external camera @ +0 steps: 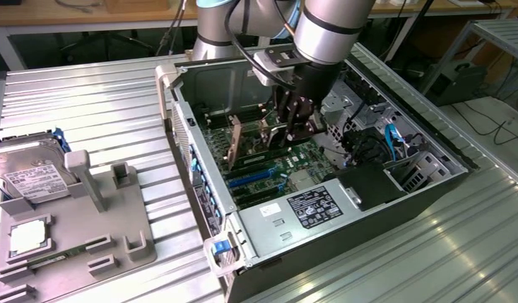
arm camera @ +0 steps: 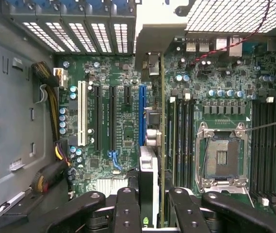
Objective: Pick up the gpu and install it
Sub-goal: 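Insert the gpu into the slot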
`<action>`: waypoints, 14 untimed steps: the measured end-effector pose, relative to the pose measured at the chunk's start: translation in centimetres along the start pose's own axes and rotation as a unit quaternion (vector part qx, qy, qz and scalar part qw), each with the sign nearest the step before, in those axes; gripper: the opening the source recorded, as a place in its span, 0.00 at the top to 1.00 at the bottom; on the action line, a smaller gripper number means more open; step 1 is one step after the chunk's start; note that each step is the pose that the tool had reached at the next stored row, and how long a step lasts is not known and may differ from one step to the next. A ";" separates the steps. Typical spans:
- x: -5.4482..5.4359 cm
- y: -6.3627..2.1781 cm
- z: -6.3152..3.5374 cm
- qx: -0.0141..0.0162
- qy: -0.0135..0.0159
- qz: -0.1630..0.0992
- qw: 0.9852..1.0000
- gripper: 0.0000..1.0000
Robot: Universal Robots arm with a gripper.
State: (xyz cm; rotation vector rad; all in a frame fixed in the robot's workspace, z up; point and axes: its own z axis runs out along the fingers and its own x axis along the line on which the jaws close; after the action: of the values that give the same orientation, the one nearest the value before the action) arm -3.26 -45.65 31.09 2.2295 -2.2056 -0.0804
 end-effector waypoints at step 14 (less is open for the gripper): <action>0.0 0.94 1.29 0.007 0.000 0.014 1.000 0.72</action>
State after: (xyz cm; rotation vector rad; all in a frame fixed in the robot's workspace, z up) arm -4.25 -45.58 29.84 2.2046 -2.2448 -0.0659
